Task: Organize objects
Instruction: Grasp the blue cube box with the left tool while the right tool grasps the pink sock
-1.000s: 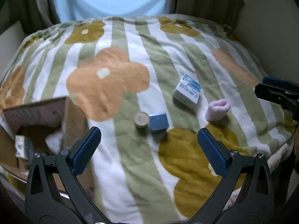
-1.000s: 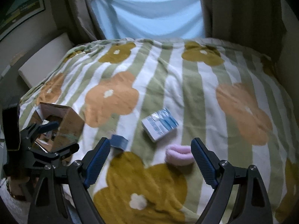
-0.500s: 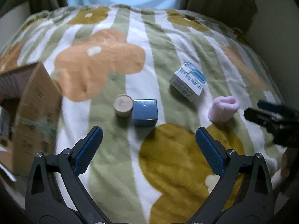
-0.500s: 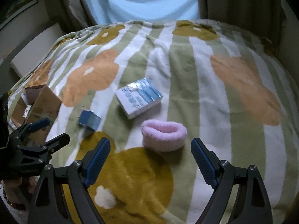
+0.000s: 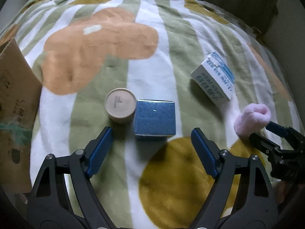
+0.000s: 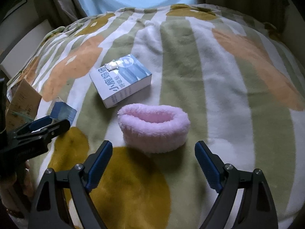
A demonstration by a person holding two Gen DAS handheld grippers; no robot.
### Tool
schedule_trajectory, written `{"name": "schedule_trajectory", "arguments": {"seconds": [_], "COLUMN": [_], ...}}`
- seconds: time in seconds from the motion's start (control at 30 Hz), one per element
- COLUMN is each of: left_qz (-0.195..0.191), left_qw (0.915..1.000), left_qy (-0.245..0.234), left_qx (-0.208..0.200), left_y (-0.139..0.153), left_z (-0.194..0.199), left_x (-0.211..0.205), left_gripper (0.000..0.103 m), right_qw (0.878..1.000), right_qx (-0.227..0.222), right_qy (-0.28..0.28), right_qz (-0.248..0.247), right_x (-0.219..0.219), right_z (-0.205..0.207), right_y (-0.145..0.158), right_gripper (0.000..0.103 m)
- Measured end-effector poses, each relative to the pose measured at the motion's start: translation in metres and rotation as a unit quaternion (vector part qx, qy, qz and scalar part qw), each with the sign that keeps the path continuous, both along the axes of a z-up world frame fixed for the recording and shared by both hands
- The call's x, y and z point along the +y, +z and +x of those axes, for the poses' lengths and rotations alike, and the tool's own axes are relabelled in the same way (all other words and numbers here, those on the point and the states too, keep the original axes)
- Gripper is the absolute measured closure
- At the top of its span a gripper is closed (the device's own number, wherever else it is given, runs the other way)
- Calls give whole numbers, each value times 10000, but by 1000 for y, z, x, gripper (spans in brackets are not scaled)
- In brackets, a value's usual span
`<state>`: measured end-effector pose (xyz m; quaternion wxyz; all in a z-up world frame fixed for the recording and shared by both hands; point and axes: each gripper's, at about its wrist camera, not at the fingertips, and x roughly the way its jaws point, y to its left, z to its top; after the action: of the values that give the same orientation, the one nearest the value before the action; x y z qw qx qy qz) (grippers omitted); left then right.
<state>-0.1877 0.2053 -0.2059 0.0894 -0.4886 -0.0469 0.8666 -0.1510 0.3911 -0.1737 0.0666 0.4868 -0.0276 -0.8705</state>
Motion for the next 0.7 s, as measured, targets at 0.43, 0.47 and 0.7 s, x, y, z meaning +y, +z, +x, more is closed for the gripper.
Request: {"name": "schedule_trajectory", "arguments": {"seconds": [0.43, 0.47, 0.7], "left_qz": [-142, -109, -60], "left_qw": [9999, 9999, 9998], "left_qy": [-40, -53, -155], "left_qx": [-81, -71, -64], "left_y": [-9, -9, -7], "left_z": [-14, -14, -13], "left_x": [-1, -2, 0], "left_gripper": [53, 55, 69], "right_qw": [9998, 9999, 9996], "right_qx": [51, 34, -19], "right_qy": [-66, -68, -193], "right_qz": [155, 127, 192], "right_x": [-9, -10, -8], "right_z": [-18, -19, -21], "right_y": [-9, -10, -9], "right_gripper": [17, 18, 44]}}
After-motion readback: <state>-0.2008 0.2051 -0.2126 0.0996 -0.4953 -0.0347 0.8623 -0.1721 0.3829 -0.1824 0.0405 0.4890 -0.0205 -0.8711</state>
